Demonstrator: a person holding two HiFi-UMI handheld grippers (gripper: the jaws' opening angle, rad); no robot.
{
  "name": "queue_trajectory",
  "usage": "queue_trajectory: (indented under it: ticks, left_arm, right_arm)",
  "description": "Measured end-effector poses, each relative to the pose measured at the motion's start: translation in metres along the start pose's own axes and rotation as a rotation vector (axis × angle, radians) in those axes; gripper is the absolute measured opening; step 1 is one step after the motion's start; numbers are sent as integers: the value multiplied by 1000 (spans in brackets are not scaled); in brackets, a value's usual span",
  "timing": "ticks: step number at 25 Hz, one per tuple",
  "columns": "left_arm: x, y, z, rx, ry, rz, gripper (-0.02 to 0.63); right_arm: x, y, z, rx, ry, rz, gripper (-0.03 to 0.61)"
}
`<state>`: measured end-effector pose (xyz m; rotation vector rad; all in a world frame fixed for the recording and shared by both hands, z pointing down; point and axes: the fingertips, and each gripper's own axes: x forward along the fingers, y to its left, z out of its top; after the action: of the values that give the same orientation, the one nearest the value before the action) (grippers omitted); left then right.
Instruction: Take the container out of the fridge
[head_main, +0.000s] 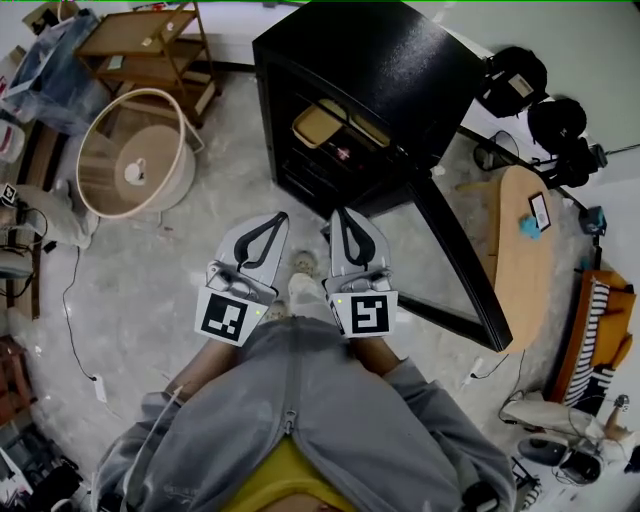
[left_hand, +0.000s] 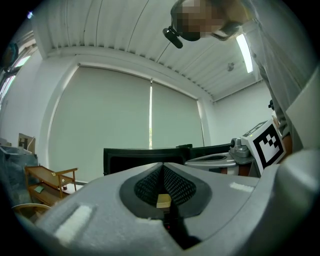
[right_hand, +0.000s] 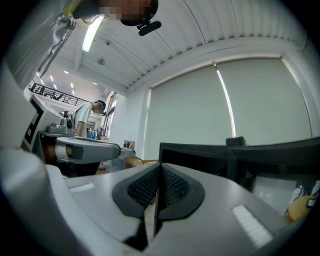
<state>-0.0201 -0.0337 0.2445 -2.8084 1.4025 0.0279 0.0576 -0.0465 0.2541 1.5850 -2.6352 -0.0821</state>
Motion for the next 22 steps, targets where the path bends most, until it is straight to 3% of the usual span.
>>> queue_trajectory:
  ticks: [11,22]
  left_arm:
    - [61,35,-28,-1,41,51,6]
    - [99,75,-75,6,82,34,8]
  right_arm:
    - [61,-31,-29,26,37,97,0]
    - [99,-37,-67,34,84,98,0]
